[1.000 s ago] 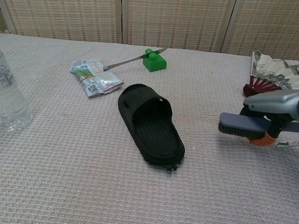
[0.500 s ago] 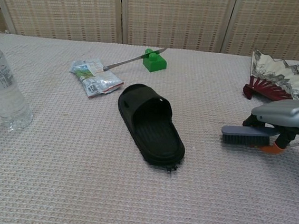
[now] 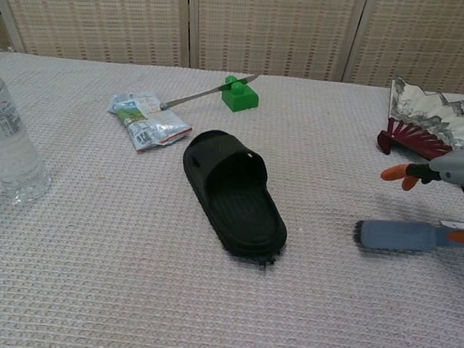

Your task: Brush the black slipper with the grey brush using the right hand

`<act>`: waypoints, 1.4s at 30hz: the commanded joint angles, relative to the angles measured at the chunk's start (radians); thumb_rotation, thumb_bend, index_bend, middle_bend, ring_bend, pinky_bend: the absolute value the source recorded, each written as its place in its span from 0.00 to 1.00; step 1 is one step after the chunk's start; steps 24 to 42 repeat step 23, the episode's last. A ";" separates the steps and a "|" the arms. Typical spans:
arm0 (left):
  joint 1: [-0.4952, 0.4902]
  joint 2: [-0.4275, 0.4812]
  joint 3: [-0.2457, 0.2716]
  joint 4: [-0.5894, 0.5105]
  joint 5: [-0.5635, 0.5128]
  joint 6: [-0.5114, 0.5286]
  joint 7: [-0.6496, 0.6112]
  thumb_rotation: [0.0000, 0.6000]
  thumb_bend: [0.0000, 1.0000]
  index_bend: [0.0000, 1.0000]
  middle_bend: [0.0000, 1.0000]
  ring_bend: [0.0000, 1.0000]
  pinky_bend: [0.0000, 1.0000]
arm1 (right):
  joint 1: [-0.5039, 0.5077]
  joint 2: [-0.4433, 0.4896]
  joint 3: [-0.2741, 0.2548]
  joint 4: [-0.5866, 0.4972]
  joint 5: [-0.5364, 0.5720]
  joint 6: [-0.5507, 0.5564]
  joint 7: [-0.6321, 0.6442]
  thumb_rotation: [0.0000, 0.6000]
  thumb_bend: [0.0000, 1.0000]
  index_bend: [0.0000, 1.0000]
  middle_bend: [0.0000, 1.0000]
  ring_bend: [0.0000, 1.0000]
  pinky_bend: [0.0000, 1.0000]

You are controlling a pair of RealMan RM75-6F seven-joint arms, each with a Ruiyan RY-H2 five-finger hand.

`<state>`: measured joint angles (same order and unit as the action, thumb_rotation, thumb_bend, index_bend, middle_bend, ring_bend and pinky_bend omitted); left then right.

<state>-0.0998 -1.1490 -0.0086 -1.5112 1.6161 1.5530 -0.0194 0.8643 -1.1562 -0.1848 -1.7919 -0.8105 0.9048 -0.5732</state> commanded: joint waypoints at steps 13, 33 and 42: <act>0.008 -0.008 -0.005 0.012 0.023 0.043 -0.005 1.00 0.44 0.00 0.00 0.00 0.01 | -0.379 0.052 -0.037 -0.108 -0.434 0.583 0.110 1.00 0.23 0.00 0.10 0.08 0.20; 0.013 -0.020 -0.015 0.033 0.018 0.060 -0.003 1.00 0.44 0.00 0.00 0.00 0.03 | -0.590 -0.052 0.012 0.044 -0.550 0.771 0.251 1.00 0.23 0.00 0.01 0.00 0.00; 0.013 -0.020 -0.015 0.033 0.018 0.060 -0.003 1.00 0.44 0.00 0.00 0.00 0.03 | -0.590 -0.052 0.012 0.044 -0.550 0.771 0.251 1.00 0.23 0.00 0.01 0.00 0.00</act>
